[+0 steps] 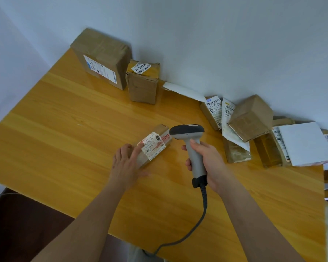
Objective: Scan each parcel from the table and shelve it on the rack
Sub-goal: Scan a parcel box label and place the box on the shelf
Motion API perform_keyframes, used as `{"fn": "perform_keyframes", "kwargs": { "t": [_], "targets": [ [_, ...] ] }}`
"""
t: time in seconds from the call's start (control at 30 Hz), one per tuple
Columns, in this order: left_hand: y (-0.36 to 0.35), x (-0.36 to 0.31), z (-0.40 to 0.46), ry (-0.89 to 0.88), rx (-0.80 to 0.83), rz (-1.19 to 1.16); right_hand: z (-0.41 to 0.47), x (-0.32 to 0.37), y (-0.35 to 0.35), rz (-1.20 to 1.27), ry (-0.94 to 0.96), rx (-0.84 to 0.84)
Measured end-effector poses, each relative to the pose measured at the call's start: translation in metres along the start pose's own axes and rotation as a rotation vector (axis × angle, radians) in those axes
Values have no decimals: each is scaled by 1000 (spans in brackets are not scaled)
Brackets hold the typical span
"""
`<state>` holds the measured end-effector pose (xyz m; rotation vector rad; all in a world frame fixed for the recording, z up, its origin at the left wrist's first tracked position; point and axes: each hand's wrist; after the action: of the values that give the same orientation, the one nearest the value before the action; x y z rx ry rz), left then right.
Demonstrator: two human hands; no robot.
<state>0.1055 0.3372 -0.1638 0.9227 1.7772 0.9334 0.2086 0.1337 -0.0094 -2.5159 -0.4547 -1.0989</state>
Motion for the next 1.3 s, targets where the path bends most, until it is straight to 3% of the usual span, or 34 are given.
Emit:
{"fn": "perform_keyframes", "kwargs": {
  "t": [0.17, 0.3, 0.73, 1.07, 1.3],
  "targets": [
    [5, -8, 3, -27, 8, -303, -1, 0, 1, -3, -6, 4],
    [9, -17, 6, 5, -83, -348, -2, 2, 1, -14, -7, 10],
    [23, -16, 13, 103, -67, -544, -13, 5, 4, -212, -74, 124],
    [37, -18, 30, 168, -50, -551, -31, 37, -7, -361, -31, 163],
    [40, -22, 34, 190, -25, -526, -50, 50, -1, -307, 16, 169]
  ]
}}
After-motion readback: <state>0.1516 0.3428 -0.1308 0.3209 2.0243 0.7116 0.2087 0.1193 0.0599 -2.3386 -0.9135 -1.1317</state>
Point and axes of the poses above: each hand's wrist, its own z-axis towards the middle knuckle, its own y-axis out of the back of the hand, x = y × z, and after that the axes turned 11 degrees about x, right-handed
